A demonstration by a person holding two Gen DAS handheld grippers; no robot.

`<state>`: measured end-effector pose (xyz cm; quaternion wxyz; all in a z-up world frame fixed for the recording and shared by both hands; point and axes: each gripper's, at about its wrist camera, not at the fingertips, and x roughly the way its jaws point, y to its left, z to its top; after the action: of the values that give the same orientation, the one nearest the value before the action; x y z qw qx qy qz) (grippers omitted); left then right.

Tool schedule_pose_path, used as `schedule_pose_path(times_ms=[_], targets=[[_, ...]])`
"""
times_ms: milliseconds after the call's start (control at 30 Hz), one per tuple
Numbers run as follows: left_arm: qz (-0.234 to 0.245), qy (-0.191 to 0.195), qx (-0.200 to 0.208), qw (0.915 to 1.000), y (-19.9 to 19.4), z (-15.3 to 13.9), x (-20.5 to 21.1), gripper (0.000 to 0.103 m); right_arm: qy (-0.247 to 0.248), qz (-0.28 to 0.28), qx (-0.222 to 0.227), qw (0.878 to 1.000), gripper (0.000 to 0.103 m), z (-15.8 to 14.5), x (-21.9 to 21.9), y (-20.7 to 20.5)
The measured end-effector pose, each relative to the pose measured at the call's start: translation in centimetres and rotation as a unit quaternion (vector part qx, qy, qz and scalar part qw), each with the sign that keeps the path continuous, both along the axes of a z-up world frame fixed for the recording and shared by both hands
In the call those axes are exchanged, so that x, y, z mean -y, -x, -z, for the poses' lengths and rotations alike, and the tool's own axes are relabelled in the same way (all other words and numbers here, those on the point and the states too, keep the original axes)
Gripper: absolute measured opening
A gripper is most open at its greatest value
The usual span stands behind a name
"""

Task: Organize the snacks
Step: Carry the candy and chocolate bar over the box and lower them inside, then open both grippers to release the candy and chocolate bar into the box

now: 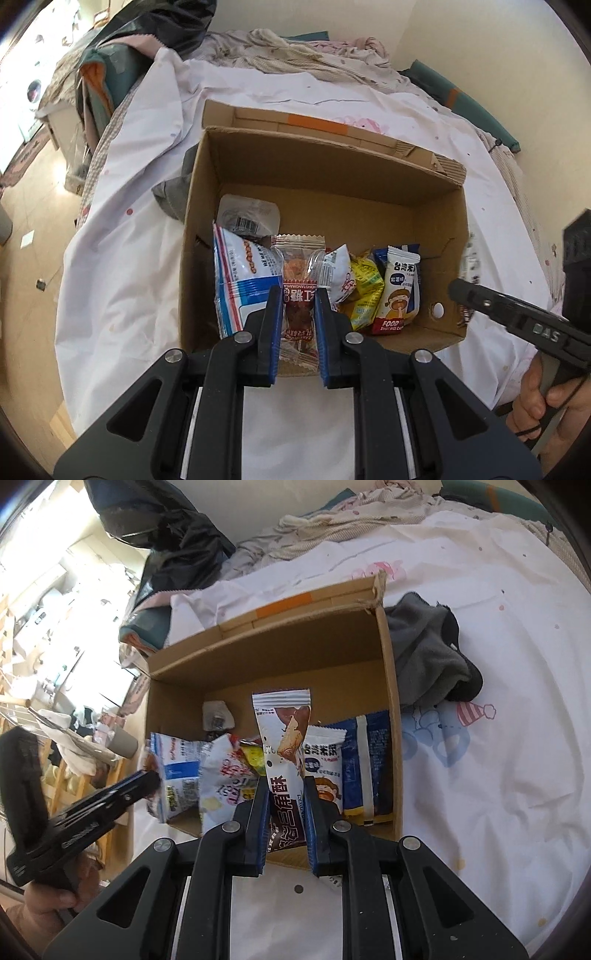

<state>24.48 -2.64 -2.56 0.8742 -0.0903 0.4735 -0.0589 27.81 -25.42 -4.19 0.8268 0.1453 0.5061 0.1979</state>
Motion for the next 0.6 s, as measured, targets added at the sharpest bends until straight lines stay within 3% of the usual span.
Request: schedule_pose_path(times_ms=[600], targets=[[0.014,-0.003,0.002,0.9999,-0.9,0.2,1.3,0.017,0.013,-0.022,-0.039,0.999,0.019,3.1,-1.6,-2.1]])
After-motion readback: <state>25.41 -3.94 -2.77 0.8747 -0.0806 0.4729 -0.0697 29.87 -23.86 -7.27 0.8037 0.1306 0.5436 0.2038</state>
